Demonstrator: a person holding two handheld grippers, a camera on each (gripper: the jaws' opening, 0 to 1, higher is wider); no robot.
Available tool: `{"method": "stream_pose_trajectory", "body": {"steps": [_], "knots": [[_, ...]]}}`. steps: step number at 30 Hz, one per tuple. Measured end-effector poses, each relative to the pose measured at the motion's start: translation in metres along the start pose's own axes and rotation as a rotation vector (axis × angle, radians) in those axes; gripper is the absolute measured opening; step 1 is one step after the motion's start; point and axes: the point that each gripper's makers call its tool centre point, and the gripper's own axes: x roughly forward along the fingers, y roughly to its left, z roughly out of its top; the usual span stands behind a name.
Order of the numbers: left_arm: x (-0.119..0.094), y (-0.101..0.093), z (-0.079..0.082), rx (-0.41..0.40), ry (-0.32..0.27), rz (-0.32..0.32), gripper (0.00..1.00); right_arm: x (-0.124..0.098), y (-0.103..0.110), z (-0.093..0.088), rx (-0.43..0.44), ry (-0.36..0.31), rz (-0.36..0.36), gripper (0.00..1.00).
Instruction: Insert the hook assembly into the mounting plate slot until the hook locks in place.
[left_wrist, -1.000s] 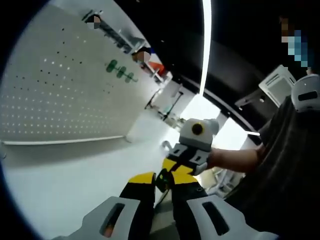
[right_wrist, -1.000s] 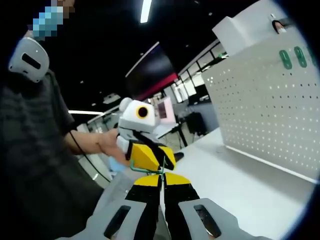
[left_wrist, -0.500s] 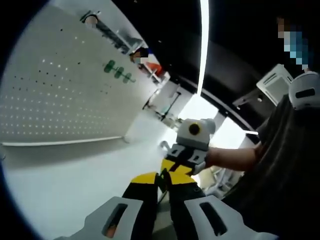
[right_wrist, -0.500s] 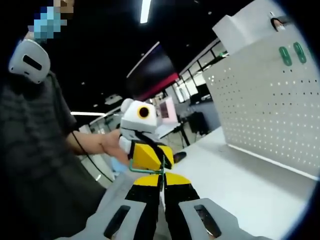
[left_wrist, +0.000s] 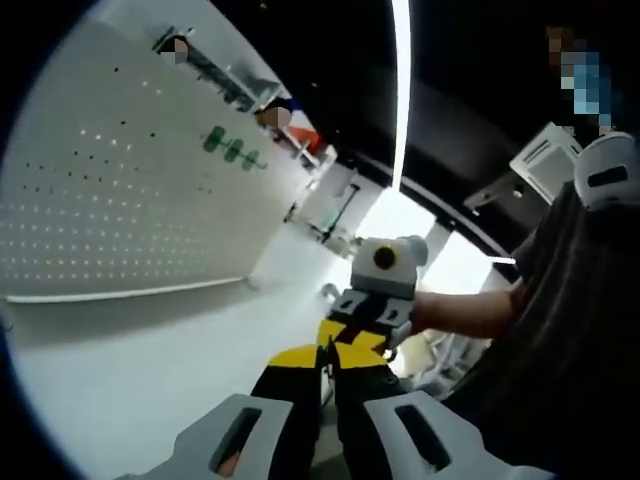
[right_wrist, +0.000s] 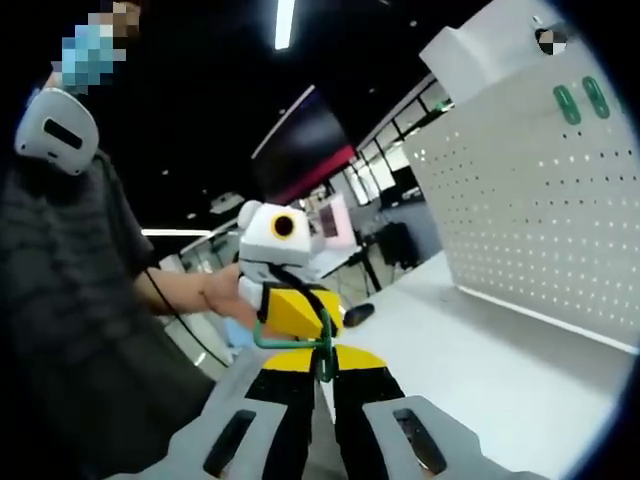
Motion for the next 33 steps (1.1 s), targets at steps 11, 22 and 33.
{"method": "stream_pose_trajectory", "body": {"steps": [11, 22, 33], "knots": [[0.0005, 0.0006, -0.0006, 0.03, 0.02, 0.01, 0.02, 0.0003, -0.0017, -0.002, 0.004, 0.007, -0.008, 0.06], [-0.0003, 0.0032, 0.0004, 0.037, 0.021, 0.029, 0.02, 0.0003, -0.005, -0.0019, 0.005, 0.011, -0.026, 0.07], [-0.0024, 0.0061, 0.0004, 0.033, 0.022, 0.051, 0.02, 0.0002, -0.0089, -0.0009, 0.004, 0.009, -0.049, 0.06]]}}
